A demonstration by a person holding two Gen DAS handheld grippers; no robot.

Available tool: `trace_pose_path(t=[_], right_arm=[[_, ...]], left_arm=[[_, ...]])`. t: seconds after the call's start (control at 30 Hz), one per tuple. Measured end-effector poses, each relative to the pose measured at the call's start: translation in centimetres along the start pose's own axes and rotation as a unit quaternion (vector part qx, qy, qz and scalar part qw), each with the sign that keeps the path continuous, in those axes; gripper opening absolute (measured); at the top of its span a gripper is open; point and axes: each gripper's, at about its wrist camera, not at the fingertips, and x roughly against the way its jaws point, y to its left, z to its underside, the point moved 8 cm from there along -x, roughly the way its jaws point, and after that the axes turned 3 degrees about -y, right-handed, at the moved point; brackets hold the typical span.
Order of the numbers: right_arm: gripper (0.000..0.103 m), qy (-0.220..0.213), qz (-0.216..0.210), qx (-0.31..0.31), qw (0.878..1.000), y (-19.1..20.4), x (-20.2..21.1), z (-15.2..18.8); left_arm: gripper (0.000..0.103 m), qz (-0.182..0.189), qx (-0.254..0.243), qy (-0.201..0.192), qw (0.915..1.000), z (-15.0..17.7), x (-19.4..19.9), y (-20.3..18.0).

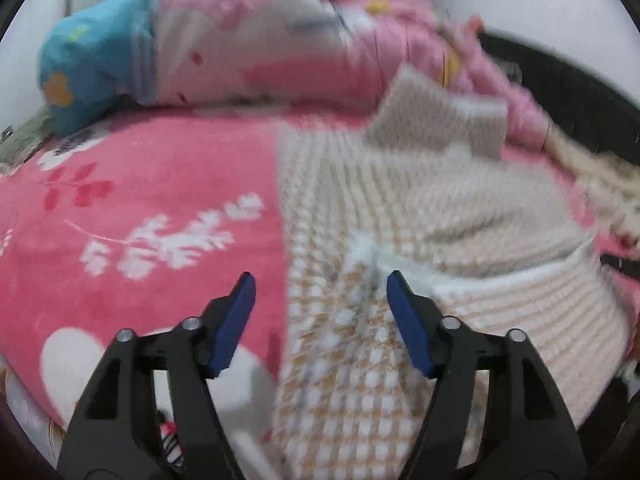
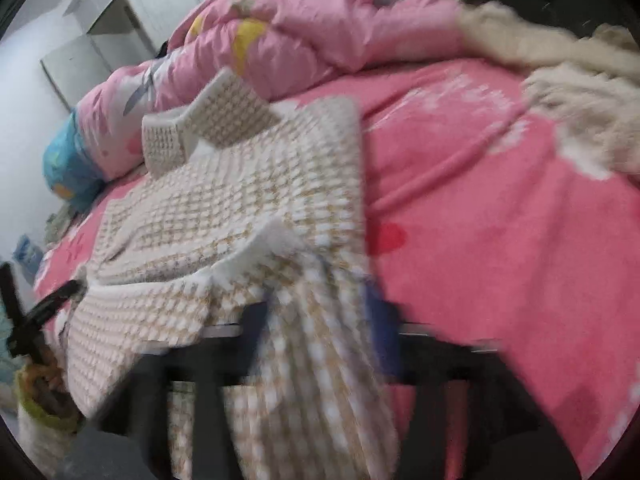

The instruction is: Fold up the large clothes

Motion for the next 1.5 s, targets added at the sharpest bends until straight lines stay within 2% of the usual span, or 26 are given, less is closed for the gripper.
trace_pose_path(t=[0.07, 0.17, 0.23, 0.33, 0.37, 0.43, 0.5, 0.53, 0.6, 0.67, 0.73, 0.8, 0.83, 0.87, 0.9, 1.0, 1.07, 1.13, 1.17, 1.23, 1.3, 1.37, 1.4, 1.47, 1.5], right_arm=[[0.068, -0.021, -0.004, 0.028, 0.999, 1.6, 2.5, 0.2], [0.068, -0.023, -0.042, 0.060, 0.997, 5.3, 3.6, 0.7], [0.068, -0.005, -0.077, 0.091, 0.993, 9.3, 2.5, 1.5], [0.068, 0.034, -0.092, 0.131, 0.987, 13.6, -1.0, 3.1], [0.068, 0.055, -0.088, 0.139, 0.985, 14.2, -2.7, 4.1], [0.068, 0.092, -0.055, 0.160, 0.981, 13.9, -5.8, 6.4], [0.070, 0.085, -0.068, 0.148, 0.983, 13.4, -6.4, 7.2], [0.070, 0.090, -0.073, 0.143, 0.983, 13.4, -5.8, 6.8], [0.069, 0.092, -0.076, 0.138, 0.983, 13.4, -4.5, 5.9], [0.069, 0.061, -0.061, 0.144, 0.986, 12.8, -3.0, 4.2], [0.069, 0.043, -0.041, 0.128, 0.990, 11.1, -2.6, 2.7], [0.069, 0.051, -0.005, 0.090, 0.995, 8.0, -3.8, 2.0], [0.068, 0.066, 0.021, 0.079, 0.994, 6.2, -5.1, 2.3], [0.067, 0.087, -0.001, 0.054, 0.995, 4.9, -6.6, 3.1], [0.067, 0.088, -0.014, 0.041, 0.995, 4.5, -6.9, 3.2], [0.067, 0.085, 0.006, 0.070, 0.994, 5.2, -5.5, 2.8], [0.066, 0.081, 0.015, 0.061, 0.995, 4.8, -4.1, 2.6], [0.066, 0.060, 0.007, 0.042, 0.997, 3.6, -1.9, 2.4], [0.066, 0.055, 0.013, 0.042, 0.998, 2.9, -1.3, 2.6], [0.065, 0.071, 0.014, 0.039, 0.997, 1.3, -2.3, 3.7], [0.065, 0.078, 0.027, 0.069, 0.994, 1.4, -3.6, 4.4], [0.064, 0.073, 0.058, 0.091, 0.992, 2.5, -2.4, 3.8], [0.064, 0.070, 0.058, 0.090, 0.992, 2.8, -1.4, 3.7], [0.064, 0.050, 0.012, 0.090, 0.995, 5.0, 1.5, 3.5], [0.064, 0.042, -0.001, 0.096, 0.995, 5.9, 2.4, 3.6]], left_arm=[[0.065, 0.017, 0.011, -0.023, 0.9995, -0.4, 2.3, -0.1], [0.065, 0.089, 0.006, -0.033, 0.9955, -0.4, 4.1, -3.0], [0.065, 0.122, -0.021, -0.008, 0.9922, 0.3, 3.3, -6.4], [0.065, 0.145, -0.040, 0.033, 0.9881, 2.0, 0.5, -9.9], [0.065, 0.136, -0.042, 0.052, 0.9884, 3.1, -0.6, -10.3], [0.068, 0.094, -0.058, 0.100, 0.9888, 6.3, -3.7, -10.3], [0.068, 0.086, -0.075, 0.074, 0.9908, 7.1, -3.6, -10.4], [0.068, 0.083, -0.084, 0.070, 0.9905, 7.0, -3.1, -10.6], [0.066, 0.100, -0.067, 0.079, 0.9896, 6.1, -2.2, -10.5], [0.066, 0.121, -0.054, 0.054, 0.9896, 4.5, -0.9, -10.0], [0.066, 0.103, -0.049, 0.025, 0.9932, 2.6, -0.3, -8.3], [0.066, 0.066, -0.022, 0.050, 0.9963, 2.7, -2.0, -5.7], [0.057, 0.066, 0.002, 0.085, 0.9941, 3.6, -3.7, -4.3], [0.054, 0.080, 0.020, 0.097, 0.9918, 4.4, -4.4, -3.8], [0.053, 0.098, 0.032, 0.088, 0.9908, 4.6, -4.4, -3.4], [0.052, 0.096, 0.015, 0.080, 0.9921, 4.5, -3.5, -3.5], [0.052, 0.100, 0.032, 0.073, 0.9918, 4.4, -1.9, -3.0], [0.052, 0.104, 0.042, 0.063, 0.9917, 4.4, -0.4, -2.4], [0.052, 0.095, 0.036, 0.062, 0.9929, 4.7, 0.0, -2.1], [0.051, 0.087, 0.021, 0.080, 0.9928, 5.5, -1.0, -1.8], [0.051, 0.082, 0.008, 0.081, 0.9933, 5.8, -1.5, -1.8], [0.051, 0.075, 0.013, 0.077, 0.9942, 5.4, -0.9, -1.8], [0.051, 0.071, 0.019, 0.072, 0.9947, 5.1, -0.2, -1.8], [0.051, 0.075, 0.010, 0.049, 0.9959, 4.5, 1.9, -2.4], [0.052, 0.092, -0.002, 0.035, 0.9952, 4.3, 3.3, -3.2]])
